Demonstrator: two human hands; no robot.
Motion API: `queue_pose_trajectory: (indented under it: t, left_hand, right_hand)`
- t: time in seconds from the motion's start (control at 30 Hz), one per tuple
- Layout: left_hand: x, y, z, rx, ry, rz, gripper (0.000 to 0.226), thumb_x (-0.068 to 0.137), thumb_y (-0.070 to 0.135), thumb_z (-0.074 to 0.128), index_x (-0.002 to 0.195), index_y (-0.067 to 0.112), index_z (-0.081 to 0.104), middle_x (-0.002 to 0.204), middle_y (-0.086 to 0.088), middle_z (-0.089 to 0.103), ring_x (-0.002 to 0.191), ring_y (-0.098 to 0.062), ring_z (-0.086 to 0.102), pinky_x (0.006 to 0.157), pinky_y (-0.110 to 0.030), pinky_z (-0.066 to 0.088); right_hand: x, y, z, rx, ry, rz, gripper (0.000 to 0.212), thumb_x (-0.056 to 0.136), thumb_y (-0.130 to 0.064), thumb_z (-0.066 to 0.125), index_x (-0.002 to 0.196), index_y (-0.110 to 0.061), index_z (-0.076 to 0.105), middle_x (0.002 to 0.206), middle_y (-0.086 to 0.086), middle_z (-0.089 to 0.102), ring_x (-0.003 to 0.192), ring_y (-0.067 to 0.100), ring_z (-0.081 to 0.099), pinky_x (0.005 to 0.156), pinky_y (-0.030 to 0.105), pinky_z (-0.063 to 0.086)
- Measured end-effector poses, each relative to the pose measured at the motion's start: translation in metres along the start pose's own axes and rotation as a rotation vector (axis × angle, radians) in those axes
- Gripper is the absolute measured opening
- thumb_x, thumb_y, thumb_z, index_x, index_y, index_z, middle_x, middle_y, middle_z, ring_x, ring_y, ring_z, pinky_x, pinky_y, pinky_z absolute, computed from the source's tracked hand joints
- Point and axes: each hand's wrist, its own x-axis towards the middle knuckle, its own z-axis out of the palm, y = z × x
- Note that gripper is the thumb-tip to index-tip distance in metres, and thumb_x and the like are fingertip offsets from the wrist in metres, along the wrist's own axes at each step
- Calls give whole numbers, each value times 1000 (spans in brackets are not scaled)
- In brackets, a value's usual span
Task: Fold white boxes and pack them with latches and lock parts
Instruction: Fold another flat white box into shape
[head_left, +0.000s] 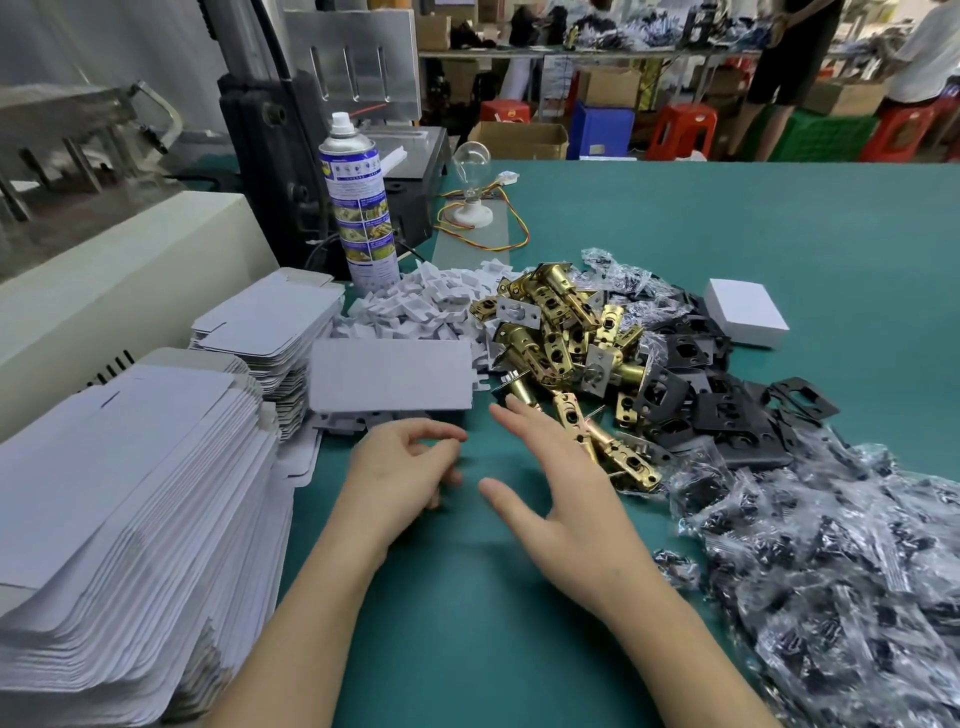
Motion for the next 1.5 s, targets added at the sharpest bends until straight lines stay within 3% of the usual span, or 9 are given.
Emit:
queue_pose_trajectory:
  t: [0.13,0.23,0.37,0.53,0.73,0.9,1.1,1.27,1.5]
  left_hand:
    - [-1,0,-6,312,440,372,7,89,30,75,84,32,71,64,9,63,61,-7,57,61,-29,45]
    - [3,0,-9,579,669,608,33,82,17,81,112,21,70,103,-3,61,98,-26,54,83,-38,43]
    - [18,0,-18,820,444,452,87,79,11,81,156,16,42,161,-18,32,151,-43,24,125,-51,23]
    - [37,8,-18,1015,226,389,108,83,17,74,167,30,8,177,-4,2,162,-30,-11,129,-58,-6]
    - [55,28,-30,1076,58,356,92,85,41,79,162,37,29,159,1,37,156,-21,24,125,-68,-7]
    - [30,42,-19,291,201,429,96,70,71,77,154,40,44,133,10,58,122,-12,59,104,-37,47]
    - [7,49,8,-856,-176,27,58,91,56,64,138,22,62,121,-8,74,110,-21,69,104,-42,52]
    - [11,37,11,-999,-128,-87,35,93,50,67,107,18,66,92,-9,73,85,-23,73,76,-37,66]
    - [14,15,-6,-612,-356,126,93,54,44,100,131,22,54,125,-8,70,113,-20,71,89,-31,60]
  right_hand:
    - [0,1,-4,26,156,53,48,91,-55,58,136,-39,59,123,-27,66,122,-6,56,100,19,45]
    - [-1,1,-1,80,203,96,23,97,-44,61,120,-44,67,87,-25,74,85,5,68,64,13,41]
    - [-2,2,-1,86,179,83,34,105,-17,56,124,-43,65,85,-23,74,84,2,67,68,10,40]
    - [2,-3,-3,112,81,45,64,100,-1,57,149,-40,45,145,-24,55,136,-10,46,112,18,38]
    - [0,0,-4,176,226,88,28,96,-30,71,119,-42,63,78,-16,73,77,8,67,69,20,45]
    - [1,-2,-10,275,255,85,53,103,-4,56,142,-41,53,111,-22,72,103,3,66,83,12,46]
    - [3,-6,-7,374,196,110,62,85,-15,57,140,-43,46,133,-28,55,124,-2,56,93,27,51]
    - [4,-6,-7,405,167,93,56,82,-22,74,130,-41,51,122,-21,63,108,8,67,87,38,57]
    - [9,-7,-16,901,412,203,66,77,-33,86,133,-32,51,117,3,74,103,19,74,88,31,60]
